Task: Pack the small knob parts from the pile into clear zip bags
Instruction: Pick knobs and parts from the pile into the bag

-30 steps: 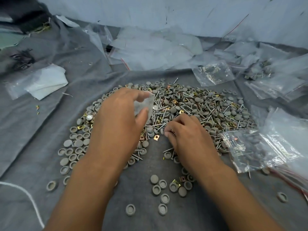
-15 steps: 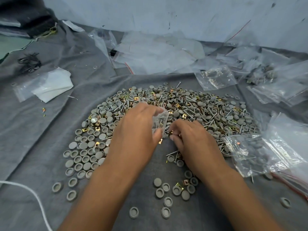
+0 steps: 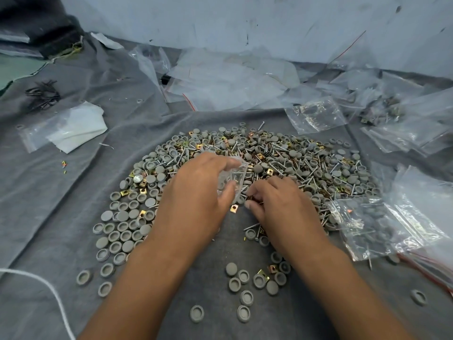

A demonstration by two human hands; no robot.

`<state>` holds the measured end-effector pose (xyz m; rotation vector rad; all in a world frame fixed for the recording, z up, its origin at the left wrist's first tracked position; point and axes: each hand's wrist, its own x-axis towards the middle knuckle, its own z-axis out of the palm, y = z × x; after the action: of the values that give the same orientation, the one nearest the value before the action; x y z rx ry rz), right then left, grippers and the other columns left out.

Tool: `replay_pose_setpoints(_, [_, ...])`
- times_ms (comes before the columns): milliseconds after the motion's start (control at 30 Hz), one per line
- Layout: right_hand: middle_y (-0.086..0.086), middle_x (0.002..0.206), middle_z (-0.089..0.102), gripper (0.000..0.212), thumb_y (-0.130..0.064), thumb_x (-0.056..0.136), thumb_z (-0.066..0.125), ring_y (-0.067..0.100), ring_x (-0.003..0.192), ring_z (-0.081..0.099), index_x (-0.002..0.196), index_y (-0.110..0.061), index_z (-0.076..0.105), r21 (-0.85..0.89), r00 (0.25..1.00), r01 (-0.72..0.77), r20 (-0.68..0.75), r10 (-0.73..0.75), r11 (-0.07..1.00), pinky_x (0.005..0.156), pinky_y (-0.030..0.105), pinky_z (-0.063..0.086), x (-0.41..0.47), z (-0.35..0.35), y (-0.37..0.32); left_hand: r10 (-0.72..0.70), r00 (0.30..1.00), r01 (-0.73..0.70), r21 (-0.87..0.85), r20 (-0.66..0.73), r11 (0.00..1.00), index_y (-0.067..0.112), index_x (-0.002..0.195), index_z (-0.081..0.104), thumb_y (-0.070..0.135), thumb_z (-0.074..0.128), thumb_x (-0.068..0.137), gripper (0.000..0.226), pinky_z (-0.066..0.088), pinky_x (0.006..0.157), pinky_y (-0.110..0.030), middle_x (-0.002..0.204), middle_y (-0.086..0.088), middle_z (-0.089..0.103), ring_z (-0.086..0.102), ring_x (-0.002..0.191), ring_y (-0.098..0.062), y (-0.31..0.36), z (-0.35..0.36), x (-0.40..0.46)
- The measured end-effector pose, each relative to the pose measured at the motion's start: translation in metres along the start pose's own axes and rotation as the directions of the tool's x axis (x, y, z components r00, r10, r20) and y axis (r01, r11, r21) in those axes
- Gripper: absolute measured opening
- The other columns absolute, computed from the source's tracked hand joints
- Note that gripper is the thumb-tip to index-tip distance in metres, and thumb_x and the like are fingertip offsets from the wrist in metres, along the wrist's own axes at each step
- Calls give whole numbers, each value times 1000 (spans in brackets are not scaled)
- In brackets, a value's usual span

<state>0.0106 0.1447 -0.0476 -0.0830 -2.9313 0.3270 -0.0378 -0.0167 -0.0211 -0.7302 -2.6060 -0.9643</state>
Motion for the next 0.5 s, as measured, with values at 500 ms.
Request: replay_pose_setpoints(500, [-20, 92, 64, 9, -20, 98, 65, 3, 87, 61, 102, -28, 67, 599, 956, 214, -292, -38, 772, 74, 10, 44, -2, -30, -8, -14, 997, 8, 71, 82, 997, 31, 126, 62, 33, 79, 81, 48, 42, 88, -21, 112, 16, 59, 51, 96, -2, 5, 1, 2])
